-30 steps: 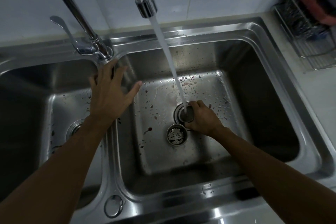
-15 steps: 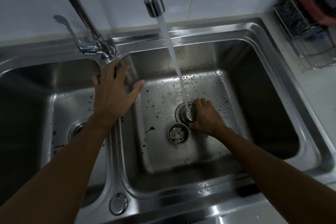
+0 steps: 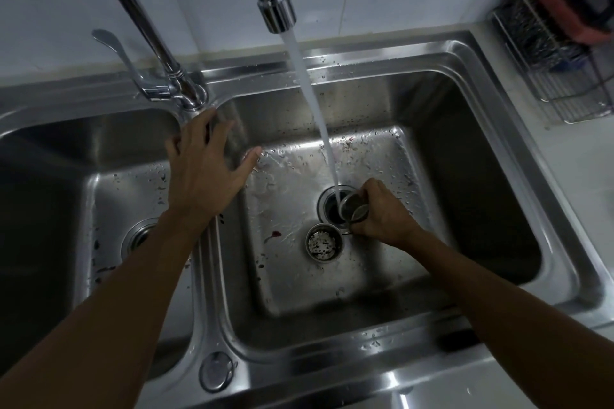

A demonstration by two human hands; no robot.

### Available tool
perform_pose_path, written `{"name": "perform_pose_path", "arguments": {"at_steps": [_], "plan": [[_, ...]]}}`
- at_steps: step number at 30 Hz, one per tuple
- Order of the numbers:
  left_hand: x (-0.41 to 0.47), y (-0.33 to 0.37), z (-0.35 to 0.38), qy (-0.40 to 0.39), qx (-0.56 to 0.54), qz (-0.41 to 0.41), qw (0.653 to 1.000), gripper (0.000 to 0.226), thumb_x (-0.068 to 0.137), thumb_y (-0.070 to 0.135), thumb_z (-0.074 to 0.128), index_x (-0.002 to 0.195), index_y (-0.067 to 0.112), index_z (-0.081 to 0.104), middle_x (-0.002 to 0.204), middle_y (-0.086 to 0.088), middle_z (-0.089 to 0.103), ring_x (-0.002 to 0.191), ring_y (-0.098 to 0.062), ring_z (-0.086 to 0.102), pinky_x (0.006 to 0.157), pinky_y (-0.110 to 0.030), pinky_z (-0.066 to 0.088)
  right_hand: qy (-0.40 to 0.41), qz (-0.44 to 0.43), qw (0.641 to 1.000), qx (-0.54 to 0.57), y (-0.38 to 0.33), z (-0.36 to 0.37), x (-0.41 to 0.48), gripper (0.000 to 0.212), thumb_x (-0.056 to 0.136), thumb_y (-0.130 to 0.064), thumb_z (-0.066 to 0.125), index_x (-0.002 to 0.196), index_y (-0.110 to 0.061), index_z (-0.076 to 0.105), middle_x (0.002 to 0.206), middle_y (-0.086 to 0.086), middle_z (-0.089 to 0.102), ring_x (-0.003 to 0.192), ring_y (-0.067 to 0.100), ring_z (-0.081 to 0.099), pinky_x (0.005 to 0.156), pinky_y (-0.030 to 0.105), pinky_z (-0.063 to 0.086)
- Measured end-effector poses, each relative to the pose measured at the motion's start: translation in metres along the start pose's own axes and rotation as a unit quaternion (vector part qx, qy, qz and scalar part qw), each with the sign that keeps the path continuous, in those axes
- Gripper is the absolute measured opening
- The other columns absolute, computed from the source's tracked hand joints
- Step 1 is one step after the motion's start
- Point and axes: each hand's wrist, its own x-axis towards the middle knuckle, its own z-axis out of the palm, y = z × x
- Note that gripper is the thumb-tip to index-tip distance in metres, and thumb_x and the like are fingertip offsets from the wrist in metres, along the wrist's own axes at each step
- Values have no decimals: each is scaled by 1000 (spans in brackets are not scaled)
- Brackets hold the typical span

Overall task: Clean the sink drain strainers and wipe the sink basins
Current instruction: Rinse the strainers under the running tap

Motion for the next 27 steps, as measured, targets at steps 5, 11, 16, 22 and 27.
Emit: {"name": "perform_pose_path", "arguments": {"at_steps": [5, 11, 16, 22, 27], "plan": [[0, 2, -1, 2, 2, -2, 1000, 64, 91, 64, 61, 138, 21, 54, 152, -12, 40, 144, -33, 38, 113, -55, 26, -55, -16, 996, -72, 9, -2, -17, 86, 63, -46, 90, 126, -22, 38, 126, 5, 51, 111, 25, 58, 82, 32, 50], [0, 2, -2, 0, 4, -3, 1000, 66, 90, 63, 64, 139, 19, 56, 153, -12, 40, 144, -33, 37, 112, -53, 27, -177, -17, 956, -235, 19, -5, -37, 120, 60, -57, 87, 152, -21, 19, 148, 8, 33, 131, 28, 44, 102, 42, 51], [1, 2, -2, -4, 3, -4, 1000, 67, 91, 63, 64, 140, 18, 55, 154, -11, 41, 144, -32, 38, 113, -53, 27, -95, -96, 941, -312, 5, -8, -34, 122, 52, -96, 55, 145, -21, 35, 145, 5, 43, 127, 28, 44, 107, 45, 43], [0, 1, -1, 4, 1, -4, 1000, 64, 90, 63, 65, 137, 21, 56, 153, -9, 42, 144, -31, 38, 112, -55, 29, -46, -183, 938, -292, -37, 21, -27, 106, 62, -91, 54, 143, -24, 42, 141, 5, 51, 126, 30, 48, 107, 49, 41], [0, 3, -1, 9, 7, -4, 1000, 63, 90, 62, 67, 136, 21, 57, 152, -10, 43, 143, -32, 39, 112, -55, 30, -47, -107, 968, -221, -48, 36, -18, 88, 75, -66, 70, 144, -21, 41, 145, 8, 49, 132, 31, 49, 109, 48, 44]]}}
